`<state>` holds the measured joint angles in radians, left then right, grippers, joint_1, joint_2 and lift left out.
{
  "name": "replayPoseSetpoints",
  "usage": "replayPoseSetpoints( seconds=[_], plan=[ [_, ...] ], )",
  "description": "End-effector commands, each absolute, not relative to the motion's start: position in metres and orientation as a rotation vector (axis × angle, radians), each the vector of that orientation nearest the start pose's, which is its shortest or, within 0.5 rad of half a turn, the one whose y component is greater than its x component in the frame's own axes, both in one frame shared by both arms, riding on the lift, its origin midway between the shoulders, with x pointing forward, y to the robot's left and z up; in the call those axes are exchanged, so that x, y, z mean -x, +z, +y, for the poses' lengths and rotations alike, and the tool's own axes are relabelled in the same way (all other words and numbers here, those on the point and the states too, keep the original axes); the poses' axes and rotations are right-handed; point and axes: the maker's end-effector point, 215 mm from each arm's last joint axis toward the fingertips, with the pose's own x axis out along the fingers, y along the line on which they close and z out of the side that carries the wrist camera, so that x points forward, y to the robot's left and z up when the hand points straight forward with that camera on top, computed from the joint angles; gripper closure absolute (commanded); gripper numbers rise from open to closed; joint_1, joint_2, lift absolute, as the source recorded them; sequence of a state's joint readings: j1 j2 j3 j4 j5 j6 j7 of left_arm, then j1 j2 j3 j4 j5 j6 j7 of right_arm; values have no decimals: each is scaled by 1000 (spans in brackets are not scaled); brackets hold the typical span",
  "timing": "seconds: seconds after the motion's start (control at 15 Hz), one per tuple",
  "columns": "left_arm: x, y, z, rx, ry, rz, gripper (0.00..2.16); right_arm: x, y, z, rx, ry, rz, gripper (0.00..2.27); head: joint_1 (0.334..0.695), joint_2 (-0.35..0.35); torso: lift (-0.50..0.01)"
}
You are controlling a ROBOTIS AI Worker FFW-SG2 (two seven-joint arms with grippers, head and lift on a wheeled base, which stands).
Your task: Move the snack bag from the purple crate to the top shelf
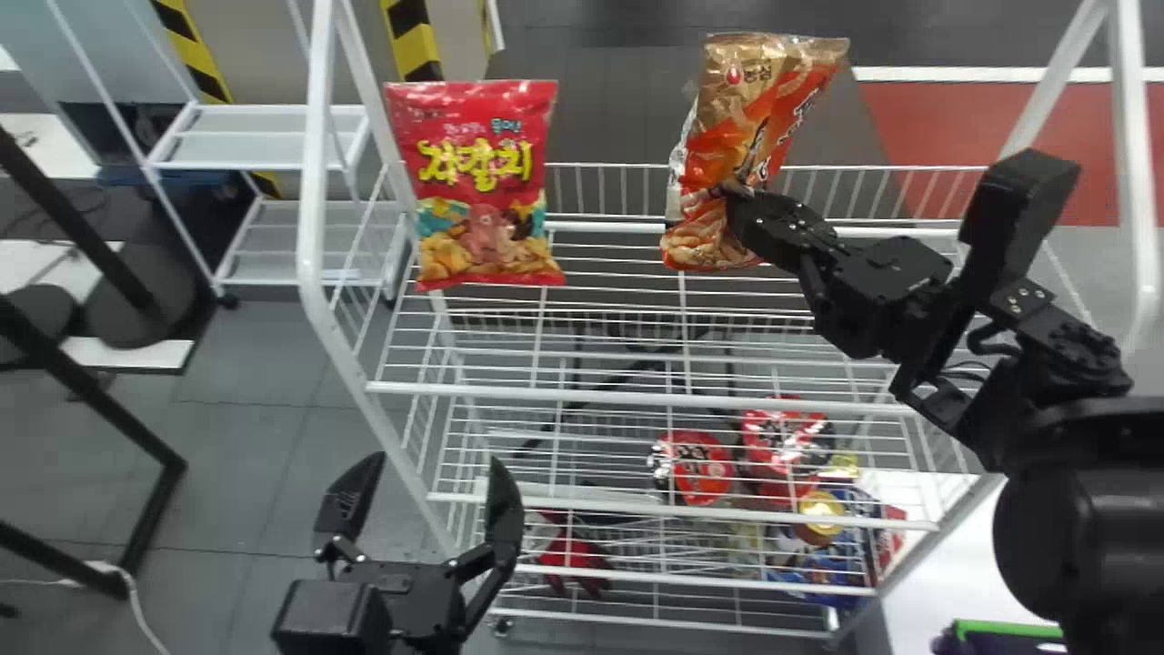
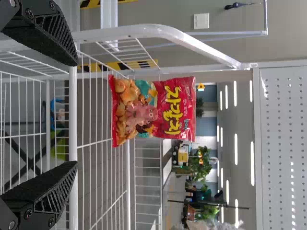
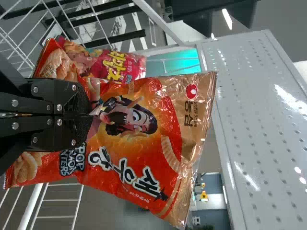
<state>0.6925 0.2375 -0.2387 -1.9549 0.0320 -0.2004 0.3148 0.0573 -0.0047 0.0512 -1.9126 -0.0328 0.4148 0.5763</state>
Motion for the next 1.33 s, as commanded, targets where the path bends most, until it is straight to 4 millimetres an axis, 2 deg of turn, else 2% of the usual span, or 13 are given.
replayPoseSetpoints(
  seconds=[0.0, 0.07, 0.2, 0.33, 0.6, 0.93, 1.27],
  plan=[
    [-355, -421, 195, -40, 1, 142, 73, -549, -316, -48, -13, 668, 128, 1534, 695, 120, 1],
    [-356, -423, 197, -39, 3, 144, 73, -555, -316, -36, 0, 677, 113, 1534, 695, 153, 1],
    [-358, -425, 200, -37, 5, 145, 73, -568, -329, -31, -4, 676, 131, 1531, 695, 177, 1],
    [-361, -426, 206, -27, 10, 144, 73, -579, -331, -24, 11, 664, 96, 1531, 695, 190, 1],
    [-365, -429, 212, -24, 15, 142, 73, -600, -342, -22, 15, 639, 80, 1531, 695, 206, 1],
    [-366, -431, 212, -20, 13, 138, 73, -604, -363, -10, 25, 649, 105, 1531, 695, 216, 1],
    [-363, -436, 218, -8, 23, 126, 73, -612, -360, -3, 32, 631, 19, 1534, 695, 228, 1]
  ],
)
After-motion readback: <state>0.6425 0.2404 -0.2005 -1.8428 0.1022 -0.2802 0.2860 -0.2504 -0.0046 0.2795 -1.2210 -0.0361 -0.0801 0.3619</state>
